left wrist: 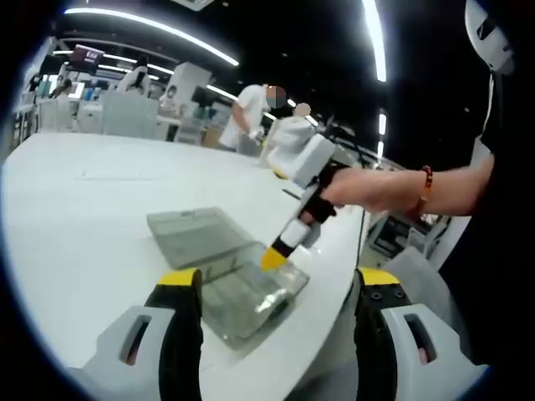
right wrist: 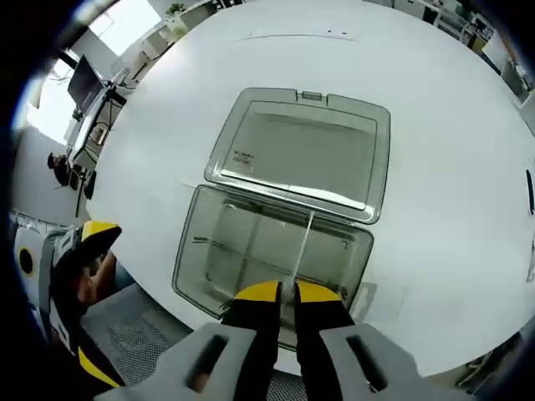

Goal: Insert the divider into the dual guide fixture by aligning both edges with the guide slots and pushing it downward to the bottom, including one-sided entry, uneven engagement, binding, and posture correction.

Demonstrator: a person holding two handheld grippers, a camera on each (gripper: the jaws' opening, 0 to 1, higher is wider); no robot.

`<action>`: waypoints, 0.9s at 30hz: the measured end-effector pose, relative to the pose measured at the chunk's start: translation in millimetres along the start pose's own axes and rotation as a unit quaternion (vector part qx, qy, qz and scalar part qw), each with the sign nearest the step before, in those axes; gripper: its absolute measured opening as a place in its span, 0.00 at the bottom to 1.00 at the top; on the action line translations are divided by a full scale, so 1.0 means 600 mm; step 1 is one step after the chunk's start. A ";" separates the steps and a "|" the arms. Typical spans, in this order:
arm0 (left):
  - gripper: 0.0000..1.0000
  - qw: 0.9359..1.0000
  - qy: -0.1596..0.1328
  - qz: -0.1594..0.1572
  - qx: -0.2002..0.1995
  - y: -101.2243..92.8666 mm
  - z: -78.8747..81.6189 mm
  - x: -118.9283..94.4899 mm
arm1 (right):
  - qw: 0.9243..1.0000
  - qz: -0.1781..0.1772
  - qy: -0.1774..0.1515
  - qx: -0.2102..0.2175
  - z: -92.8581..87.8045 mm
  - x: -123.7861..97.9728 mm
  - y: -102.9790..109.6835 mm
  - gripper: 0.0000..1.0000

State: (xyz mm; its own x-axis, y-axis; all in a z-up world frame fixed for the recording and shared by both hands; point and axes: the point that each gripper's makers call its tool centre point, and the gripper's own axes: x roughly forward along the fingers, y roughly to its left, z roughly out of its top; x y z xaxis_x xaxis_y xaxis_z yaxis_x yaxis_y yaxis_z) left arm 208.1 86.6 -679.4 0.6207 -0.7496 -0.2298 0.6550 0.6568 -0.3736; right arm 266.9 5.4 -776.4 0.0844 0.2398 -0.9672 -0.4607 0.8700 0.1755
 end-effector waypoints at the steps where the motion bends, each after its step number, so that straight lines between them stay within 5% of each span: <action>1: 0.72 1.000 0.000 0.000 0.000 0.000 0.000 0.000 | 1.000 -0.001 0.001 -0.001 0.000 0.000 0.000 0.01; 27: 0.72 1.000 0.002 -0.001 0.005 0.002 -0.002 0.000 | 0.999 -0.018 0.022 -0.032 -0.009 0.024 0.001 0.01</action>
State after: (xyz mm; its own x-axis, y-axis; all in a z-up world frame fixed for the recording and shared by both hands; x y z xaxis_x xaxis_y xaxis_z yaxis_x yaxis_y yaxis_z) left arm 208.2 87.2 -681.2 0.6172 -0.7514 -0.2334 0.6605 0.6560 -0.3652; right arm 263.1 7.4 -791.2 0.0643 0.1880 -0.9801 -0.5129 0.8487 0.1292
